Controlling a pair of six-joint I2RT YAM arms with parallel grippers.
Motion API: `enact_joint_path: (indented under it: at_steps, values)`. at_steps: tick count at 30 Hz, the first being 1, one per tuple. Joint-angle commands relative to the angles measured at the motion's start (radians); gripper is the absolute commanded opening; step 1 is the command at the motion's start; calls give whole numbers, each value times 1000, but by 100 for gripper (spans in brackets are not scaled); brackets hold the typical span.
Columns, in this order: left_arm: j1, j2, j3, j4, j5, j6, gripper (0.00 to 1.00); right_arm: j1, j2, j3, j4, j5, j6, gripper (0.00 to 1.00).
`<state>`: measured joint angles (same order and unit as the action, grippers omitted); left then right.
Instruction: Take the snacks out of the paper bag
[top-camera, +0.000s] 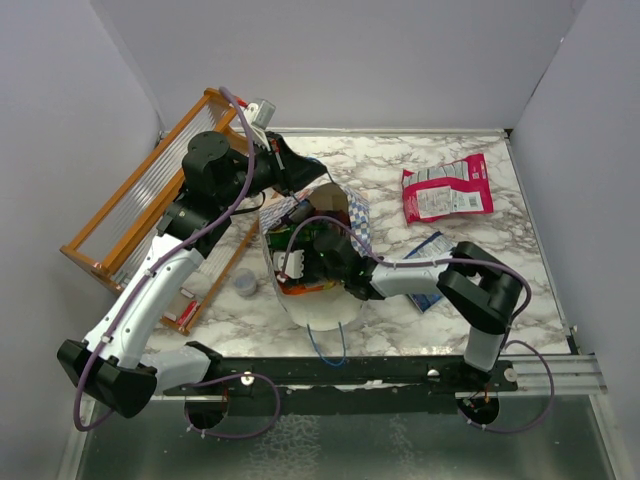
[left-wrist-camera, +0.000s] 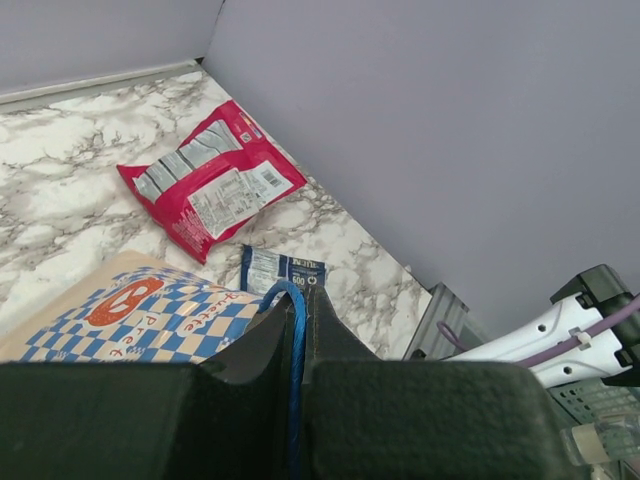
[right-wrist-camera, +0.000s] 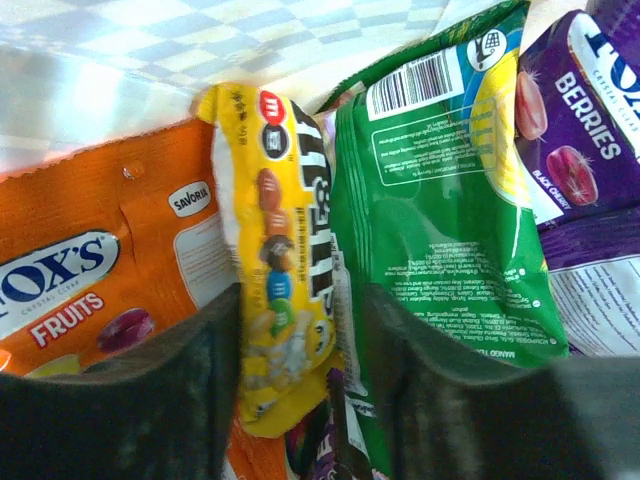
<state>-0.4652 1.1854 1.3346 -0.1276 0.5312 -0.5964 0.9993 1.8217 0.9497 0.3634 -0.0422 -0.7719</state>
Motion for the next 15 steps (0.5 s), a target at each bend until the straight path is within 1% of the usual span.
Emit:
enact_joint_path:
  at_steps: [1, 3, 6, 10, 15]
  values:
    - [0, -20, 41, 27, 7, 7, 0, -17, 30, 19, 38, 13, 0, 39]
    - [0, -20, 37, 26, 7, 10, 0, -16, 11, 7, 30, 13, 6, 29]
    - [0, -20, 30, 27, 7, 10, 0, -17, -46, -23, 19, 4, 10, 18]
    - [0, -20, 24, 25, 6, 17, 0, -16, -145, -36, -53, -8, 20, 14]
    - [1, -20, 24, 23, 0, 27, 0, -16, -295, -65, -127, -23, 52, 12]
